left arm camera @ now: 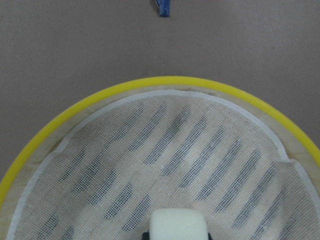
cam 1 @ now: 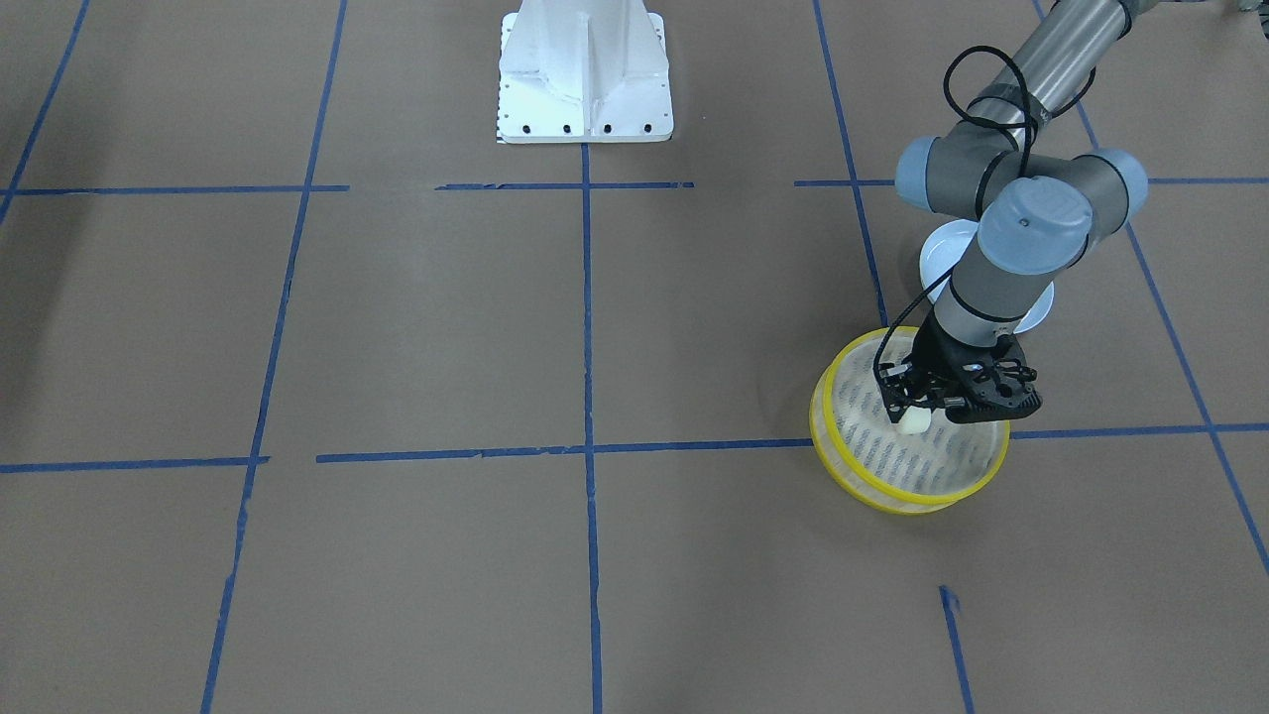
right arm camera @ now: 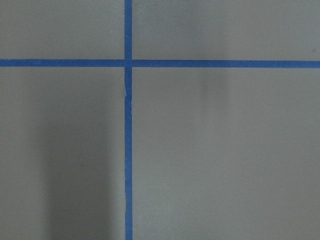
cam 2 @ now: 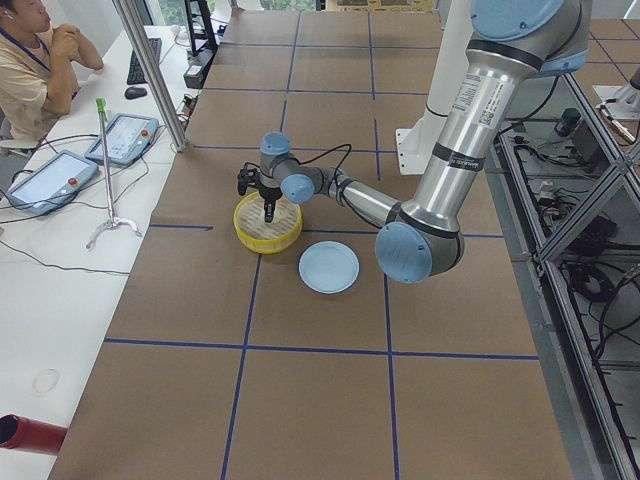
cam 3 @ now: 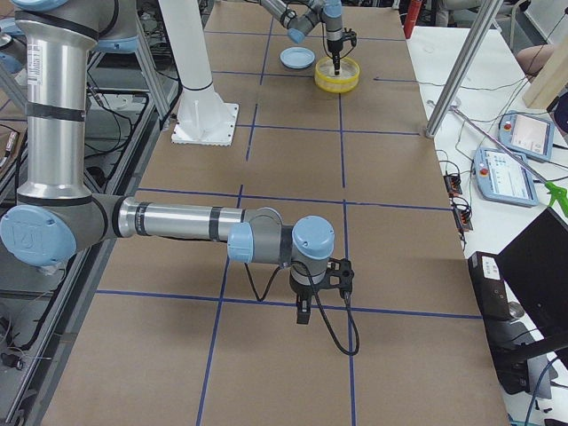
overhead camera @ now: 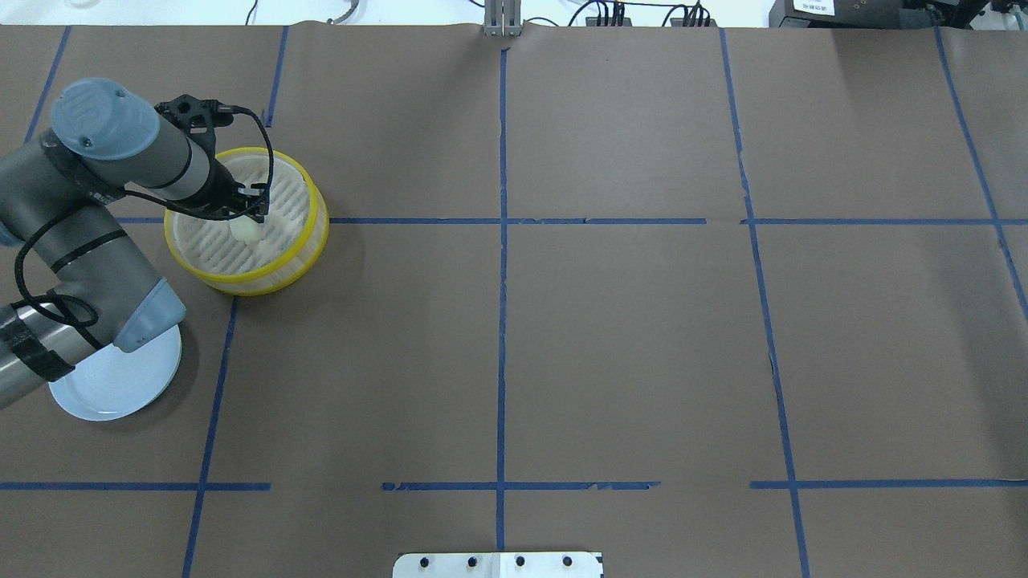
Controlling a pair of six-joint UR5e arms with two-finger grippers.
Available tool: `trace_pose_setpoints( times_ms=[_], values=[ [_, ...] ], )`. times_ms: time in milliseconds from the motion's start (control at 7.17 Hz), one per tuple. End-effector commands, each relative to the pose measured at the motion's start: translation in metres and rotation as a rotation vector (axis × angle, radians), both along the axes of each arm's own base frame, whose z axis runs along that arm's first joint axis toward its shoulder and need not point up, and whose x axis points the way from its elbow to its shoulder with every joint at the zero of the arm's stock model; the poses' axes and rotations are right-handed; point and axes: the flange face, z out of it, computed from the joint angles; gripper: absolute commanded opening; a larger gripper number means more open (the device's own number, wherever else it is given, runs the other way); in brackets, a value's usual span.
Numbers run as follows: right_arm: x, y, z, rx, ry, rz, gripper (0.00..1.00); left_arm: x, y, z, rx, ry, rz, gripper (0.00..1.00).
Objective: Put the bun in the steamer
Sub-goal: 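Lower the bun into the steamer and open the left gripper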
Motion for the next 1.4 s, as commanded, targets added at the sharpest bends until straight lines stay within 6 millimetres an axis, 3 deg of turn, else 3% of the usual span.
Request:
trace_pose_setpoints(
  times_ms=[0,698,837,977,1116,1256],
  values=[
    [0.000,0.000,0.000,0.000,0.000,0.000,1.00,0.001,0.001,0.001,-0.002,0.000,0.003,0.43],
    [0.000,0.000,0.000,0.000,0.000,0.000,1.00,0.017,0.014,0.006,-0.010,-0.006,0.030,0.43],
    [0.000,0.001,0.001,-0.001,0.000,0.000,1.00,0.017,0.014,0.004,-0.007,-0.004,0.032,0.48],
    [0.000,0.000,0.000,0.000,0.000,0.000,1.00,0.016,0.015,0.002,-0.004,-0.001,0.032,0.82],
    [0.000,0.000,0.000,0.000,0.000,0.000,1.00,0.015,0.015,0.002,-0.001,-0.002,0.032,0.99],
    [0.000,0.000,0.000,0.000,0.000,0.000,1.00,0.015,0.014,0.001,0.001,-0.001,0.033,0.99]
  ],
)
